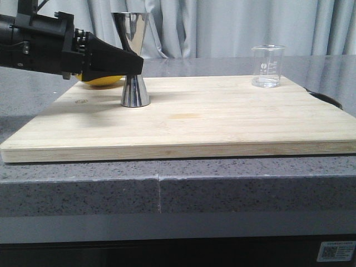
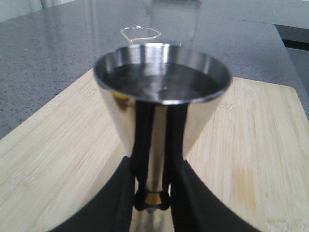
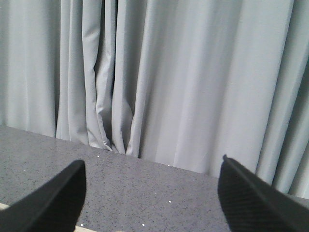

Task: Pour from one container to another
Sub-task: 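Lower the filled steel jigger onto the board with the left gripper, then open the left gripper and withdraw it from the jigger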

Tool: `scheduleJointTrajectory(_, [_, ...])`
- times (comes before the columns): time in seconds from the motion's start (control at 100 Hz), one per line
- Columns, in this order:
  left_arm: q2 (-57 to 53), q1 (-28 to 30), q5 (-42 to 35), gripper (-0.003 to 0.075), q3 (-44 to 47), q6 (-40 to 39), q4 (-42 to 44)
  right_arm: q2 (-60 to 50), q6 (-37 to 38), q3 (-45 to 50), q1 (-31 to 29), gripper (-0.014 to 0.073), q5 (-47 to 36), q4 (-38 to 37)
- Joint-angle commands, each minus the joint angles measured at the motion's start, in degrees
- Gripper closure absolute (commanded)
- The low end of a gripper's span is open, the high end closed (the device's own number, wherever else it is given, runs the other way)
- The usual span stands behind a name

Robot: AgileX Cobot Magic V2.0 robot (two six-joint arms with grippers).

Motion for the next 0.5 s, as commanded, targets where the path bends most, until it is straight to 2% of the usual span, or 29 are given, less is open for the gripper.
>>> scheduleJointTrajectory(0.0, [-2.5,0.2,3.4,0.0660,-1.6,0.0,-3.2,-0.7,-0.2,-1.4,-0.1,0.0079,-3.7,-0.4])
scheduleJointTrajectory(0.49, [-2.5,0.2,1.2,0.0660,-1.6,0.0,0.0,-0.7,-0.2,-1.4,-0.1,0.0080,-3.7,-0.4])
